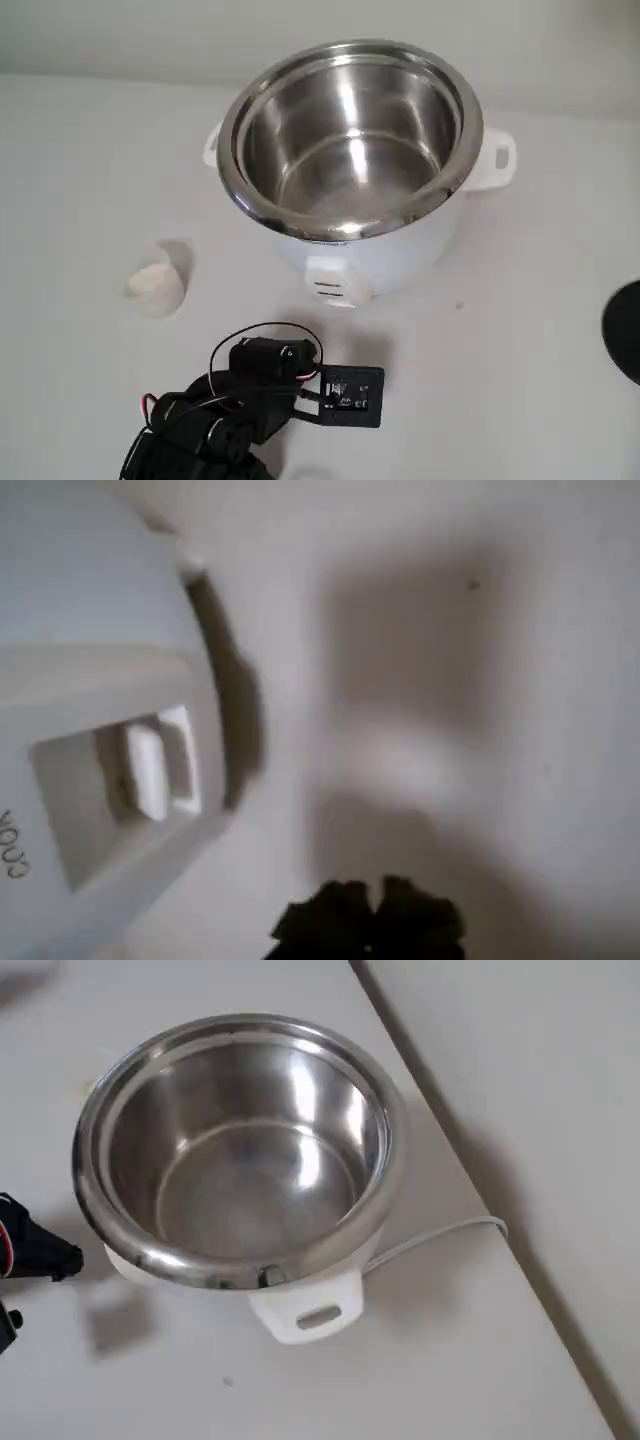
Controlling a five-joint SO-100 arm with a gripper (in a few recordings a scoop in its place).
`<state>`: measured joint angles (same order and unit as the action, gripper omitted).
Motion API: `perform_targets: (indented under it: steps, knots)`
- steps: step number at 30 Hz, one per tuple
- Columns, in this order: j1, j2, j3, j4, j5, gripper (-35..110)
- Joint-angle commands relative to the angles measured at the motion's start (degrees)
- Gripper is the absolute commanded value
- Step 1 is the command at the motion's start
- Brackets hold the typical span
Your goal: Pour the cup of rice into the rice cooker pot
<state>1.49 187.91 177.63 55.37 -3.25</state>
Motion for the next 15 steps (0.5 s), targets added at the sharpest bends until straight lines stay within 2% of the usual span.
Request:
perform_targets:
  steps: [1, 15]
  knots:
    - [0.79, 0.53, -2.55, 0.26, -0.53, 0]
    - [-1.32, 0.53, -2.46, -0.18, -2.29, 5]
